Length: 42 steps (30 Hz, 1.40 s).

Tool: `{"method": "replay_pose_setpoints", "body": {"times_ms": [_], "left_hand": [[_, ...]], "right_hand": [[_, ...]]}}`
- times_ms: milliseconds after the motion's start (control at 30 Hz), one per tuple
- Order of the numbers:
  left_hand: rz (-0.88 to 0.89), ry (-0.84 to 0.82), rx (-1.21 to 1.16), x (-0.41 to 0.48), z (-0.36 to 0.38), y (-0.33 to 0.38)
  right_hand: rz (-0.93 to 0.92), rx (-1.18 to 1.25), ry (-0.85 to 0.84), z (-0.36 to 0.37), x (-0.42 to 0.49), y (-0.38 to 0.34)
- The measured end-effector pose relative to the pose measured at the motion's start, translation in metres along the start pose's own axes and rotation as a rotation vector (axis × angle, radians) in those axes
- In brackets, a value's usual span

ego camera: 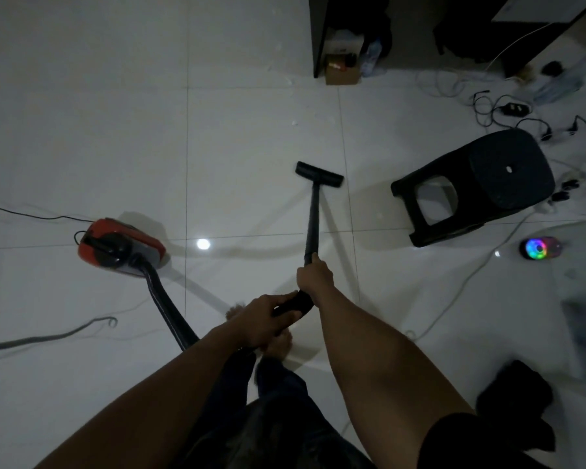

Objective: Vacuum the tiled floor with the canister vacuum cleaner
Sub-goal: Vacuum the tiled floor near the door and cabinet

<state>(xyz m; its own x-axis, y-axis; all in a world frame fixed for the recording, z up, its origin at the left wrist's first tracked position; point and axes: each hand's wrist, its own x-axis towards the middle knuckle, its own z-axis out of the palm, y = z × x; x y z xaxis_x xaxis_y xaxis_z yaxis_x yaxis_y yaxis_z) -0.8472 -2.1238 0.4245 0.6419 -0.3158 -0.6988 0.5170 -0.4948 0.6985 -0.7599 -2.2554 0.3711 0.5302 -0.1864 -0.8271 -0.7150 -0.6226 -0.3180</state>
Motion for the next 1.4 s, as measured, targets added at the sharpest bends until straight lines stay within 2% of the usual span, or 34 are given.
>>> {"method": "replay_pose_setpoints", "body": {"times_ms": [267, 500, 667, 933, 1400], "left_hand": [[-0.024, 0.065, 0.036, 0.028, -0.060, -0.002], [-0.070, -0.004, -0.032, 0.067, -0.111, 0.011], [-0.041, -0.055, -0.038, 0.092, -0.119, 0.037], [-0.005, -0.060, -0.033, 0.136, -0.123, 0.099], [-0.002, 0.062, -0.082, 0.161, -0.124, 0.138]], "right_hand": [[-0.043, -0.035, -0.031, 0.012, 0.028, -0.073], [0.045, -0.014, 0.058, 0.006, 0.063, -0.120], [0.102, -0.015, 0.099, -0.019, 0.083, -0.131], [0.069, -0.093, 0.111, -0.083, 0.124, -0.148], [-0.120, -0.111, -0.128, -0.119, 0.148, -0.174]]}}
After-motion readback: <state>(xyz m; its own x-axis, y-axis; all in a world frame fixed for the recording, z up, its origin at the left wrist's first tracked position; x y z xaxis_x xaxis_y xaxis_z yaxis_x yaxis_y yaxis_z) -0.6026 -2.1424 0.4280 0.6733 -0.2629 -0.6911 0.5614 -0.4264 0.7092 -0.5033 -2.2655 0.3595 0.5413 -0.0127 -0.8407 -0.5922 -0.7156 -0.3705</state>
